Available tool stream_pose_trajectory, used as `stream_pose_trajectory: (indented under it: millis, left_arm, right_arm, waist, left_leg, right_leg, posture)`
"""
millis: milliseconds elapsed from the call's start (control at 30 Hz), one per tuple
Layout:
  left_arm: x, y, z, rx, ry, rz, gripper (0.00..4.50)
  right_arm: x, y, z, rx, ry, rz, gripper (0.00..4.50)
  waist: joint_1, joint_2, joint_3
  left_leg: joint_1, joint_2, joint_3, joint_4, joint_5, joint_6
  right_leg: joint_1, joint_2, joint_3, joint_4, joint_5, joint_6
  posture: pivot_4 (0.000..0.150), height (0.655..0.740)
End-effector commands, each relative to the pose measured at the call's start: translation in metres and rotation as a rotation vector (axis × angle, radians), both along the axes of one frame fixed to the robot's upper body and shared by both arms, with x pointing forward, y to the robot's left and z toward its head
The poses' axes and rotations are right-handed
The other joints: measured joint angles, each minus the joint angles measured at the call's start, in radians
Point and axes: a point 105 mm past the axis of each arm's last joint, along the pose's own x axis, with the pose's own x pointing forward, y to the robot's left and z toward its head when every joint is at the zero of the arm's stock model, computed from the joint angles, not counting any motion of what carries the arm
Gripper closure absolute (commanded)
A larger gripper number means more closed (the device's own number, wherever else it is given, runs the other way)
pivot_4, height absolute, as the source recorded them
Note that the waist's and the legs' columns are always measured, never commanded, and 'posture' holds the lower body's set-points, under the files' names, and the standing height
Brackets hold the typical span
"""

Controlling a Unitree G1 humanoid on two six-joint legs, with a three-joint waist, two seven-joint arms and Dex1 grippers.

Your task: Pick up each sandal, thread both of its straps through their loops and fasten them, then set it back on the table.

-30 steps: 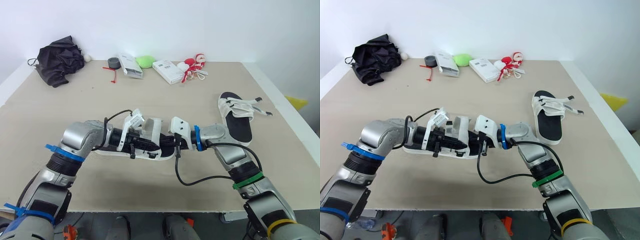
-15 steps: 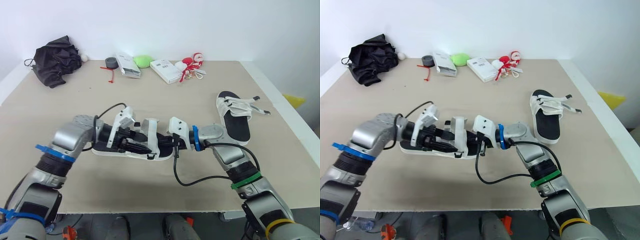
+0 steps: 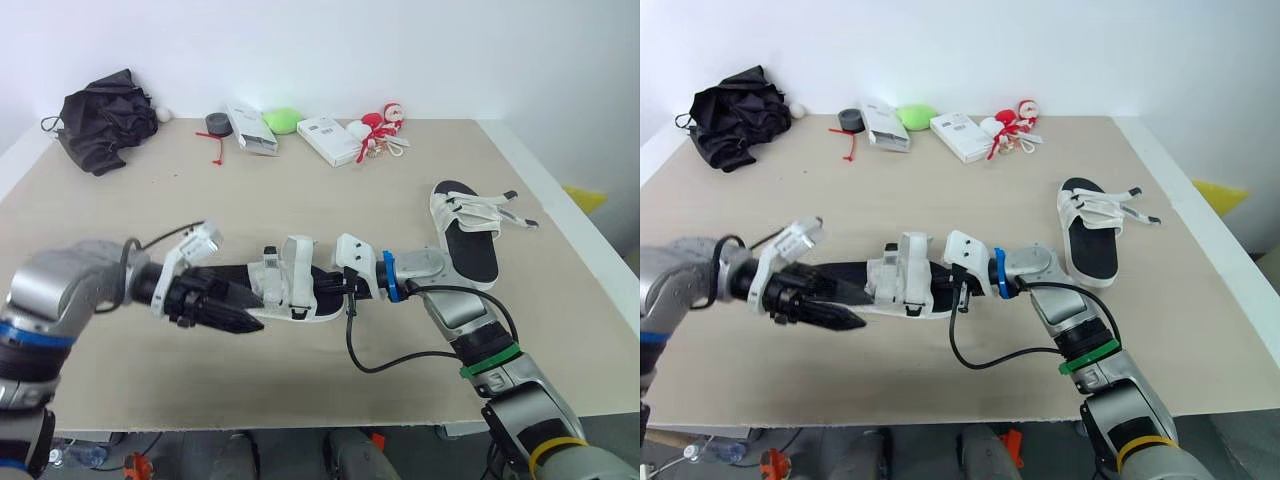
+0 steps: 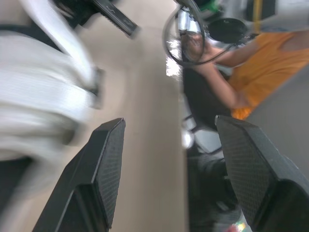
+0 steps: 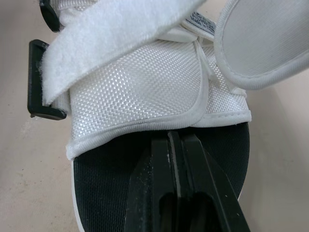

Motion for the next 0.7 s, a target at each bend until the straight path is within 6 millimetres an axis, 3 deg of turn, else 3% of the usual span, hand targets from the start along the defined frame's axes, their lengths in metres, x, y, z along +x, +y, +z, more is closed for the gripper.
stream_pose_trajectory:
  millis: [33, 200, 400, 700]
  left_arm:
    - [0.011, -0.003, -0.032, 0.020, -0.090, 0.149, 1.44]
    - [0.023, -0.011, -0.042, -0.010, -0.116, 0.238, 1.44]
    - [0.028, -0.032, -0.042, -0.069, -0.149, 0.248, 1.44]
    - [0.037, -0.046, -0.028, -0.212, -0.071, 0.334, 1.44]
  right_arm:
    - [-0.009, -0.006, -0.039, -0.099, 0.114, -0.011, 4.50]
    - [-0.009, -0.007, -0.037, -0.101, 0.113, -0.003, 4.50]
    - [-0.014, -0.007, -0.033, -0.095, 0.124, 0.041, 4.50]
    - [-0.013, -0.012, -0.059, -0.150, 0.204, 0.025, 4.50]
  waist:
    - [0.001, 0.001, 0.000]
    - [0.003, -0.008, -0.001]
    - [0.010, -0.006, -0.001]
    - [0.017, -0.006, -0.001]
  left_leg:
    - [0.001, -0.001, 0.000, 0.000, 0.000, 0.000]
    - [0.001, 0.000, 0.002, 0.000, 0.000, 0.000]
    - [0.001, -0.001, 0.005, 0.000, 0.000, 0.000]
    - [0.002, -0.002, 0.005, 0.003, 0.000, -0.001]
  right_leg:
    - [0.001, -0.001, 0.000, 0.000, 0.000, 0.000]
    - [0.001, -0.001, 0.001, 0.000, -0.002, -0.005]
    - [0.000, -0.002, 0.003, 0.000, 0.000, 0.002]
    - [0.002, -0.002, 0.004, 0.000, 0.001, 0.003]
  posture:
    - [0.150, 0.7380]
    - [0.150, 0.7380]
    - [0.150, 0.7380]
    - [0.150, 0.7380]
